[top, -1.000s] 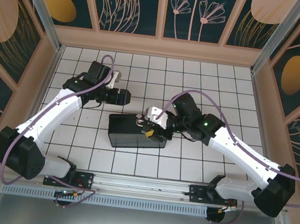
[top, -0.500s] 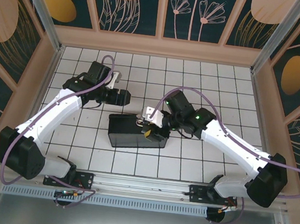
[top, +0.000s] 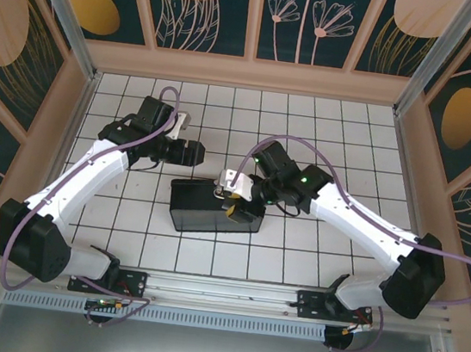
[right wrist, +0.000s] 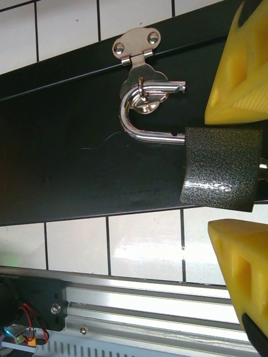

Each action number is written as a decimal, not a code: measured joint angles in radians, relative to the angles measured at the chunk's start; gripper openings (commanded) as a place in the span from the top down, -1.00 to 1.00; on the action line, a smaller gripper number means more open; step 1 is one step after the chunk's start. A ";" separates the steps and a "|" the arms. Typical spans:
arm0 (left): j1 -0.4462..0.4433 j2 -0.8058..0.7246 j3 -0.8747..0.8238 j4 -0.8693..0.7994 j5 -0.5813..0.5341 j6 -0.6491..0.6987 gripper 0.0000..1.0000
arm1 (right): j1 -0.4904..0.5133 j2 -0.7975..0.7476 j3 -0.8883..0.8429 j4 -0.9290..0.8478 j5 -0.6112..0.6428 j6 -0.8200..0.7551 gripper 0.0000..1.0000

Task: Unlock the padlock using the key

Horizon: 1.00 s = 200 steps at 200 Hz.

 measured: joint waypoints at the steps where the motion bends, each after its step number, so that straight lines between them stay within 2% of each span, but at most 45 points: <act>1: 0.000 0.000 0.000 0.000 0.000 0.000 -0.63 | 0.000 0.000 0.000 0.000 0.000 -0.001 0.13; 54: 0.001 0.000 -0.031 0.000 0.001 0.000 -0.61 | 0.002 0.016 0.022 -0.016 0.010 -0.032 0.27; 200: 0.001 -0.012 -0.097 0.013 0.035 -0.004 -0.58 | 0.015 0.141 0.154 -0.069 -0.011 -0.123 0.27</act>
